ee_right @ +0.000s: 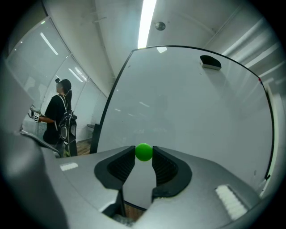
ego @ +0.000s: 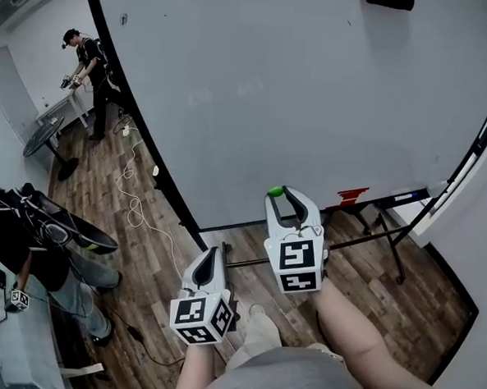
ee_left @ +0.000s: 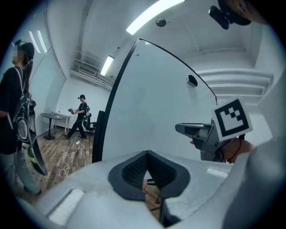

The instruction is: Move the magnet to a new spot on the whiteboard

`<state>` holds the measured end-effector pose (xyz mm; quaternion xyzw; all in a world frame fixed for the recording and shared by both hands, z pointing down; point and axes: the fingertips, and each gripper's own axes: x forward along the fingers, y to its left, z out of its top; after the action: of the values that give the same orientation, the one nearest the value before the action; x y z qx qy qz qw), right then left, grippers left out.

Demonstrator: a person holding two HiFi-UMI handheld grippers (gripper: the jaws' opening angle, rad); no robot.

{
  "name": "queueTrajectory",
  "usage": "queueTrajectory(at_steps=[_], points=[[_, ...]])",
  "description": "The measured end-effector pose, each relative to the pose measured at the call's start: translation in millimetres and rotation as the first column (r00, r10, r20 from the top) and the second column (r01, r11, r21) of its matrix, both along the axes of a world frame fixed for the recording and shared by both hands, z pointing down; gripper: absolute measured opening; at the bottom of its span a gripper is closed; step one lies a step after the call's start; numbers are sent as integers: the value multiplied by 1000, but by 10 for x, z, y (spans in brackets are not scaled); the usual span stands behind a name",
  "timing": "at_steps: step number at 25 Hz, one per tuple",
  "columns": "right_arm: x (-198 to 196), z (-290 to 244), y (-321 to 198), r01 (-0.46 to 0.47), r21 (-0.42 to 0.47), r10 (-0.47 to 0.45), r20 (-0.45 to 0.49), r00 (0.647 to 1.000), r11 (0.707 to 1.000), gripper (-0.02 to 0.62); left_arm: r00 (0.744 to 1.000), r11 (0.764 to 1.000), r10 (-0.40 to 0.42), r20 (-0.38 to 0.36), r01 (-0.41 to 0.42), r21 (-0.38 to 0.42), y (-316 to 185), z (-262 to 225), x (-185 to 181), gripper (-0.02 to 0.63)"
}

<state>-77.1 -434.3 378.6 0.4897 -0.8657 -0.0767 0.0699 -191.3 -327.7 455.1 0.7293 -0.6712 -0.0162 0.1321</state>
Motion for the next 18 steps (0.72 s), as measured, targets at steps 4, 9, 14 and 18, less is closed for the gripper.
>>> queueTrajectory(at_steps=[4,9,14,18], points=[[125,6,186,-1,-1,1,4,1000,1000,120,1000,1000,12,5,-12,-2,135,12,130,5],[301,-8,350,-15,-1,15,6,1000,1000,120,1000,1000,28,12,-28,1,262,-10,295,5],[411,-48,438,-20,-11,20,-10,1000,1000,120,999,999,37,14,-37,-1,366,-84,422,5],[458,-197,438,-17,-22,17,-14,1000,1000,120,999,999,39,18,-39,-11,404,-220,480,5]])
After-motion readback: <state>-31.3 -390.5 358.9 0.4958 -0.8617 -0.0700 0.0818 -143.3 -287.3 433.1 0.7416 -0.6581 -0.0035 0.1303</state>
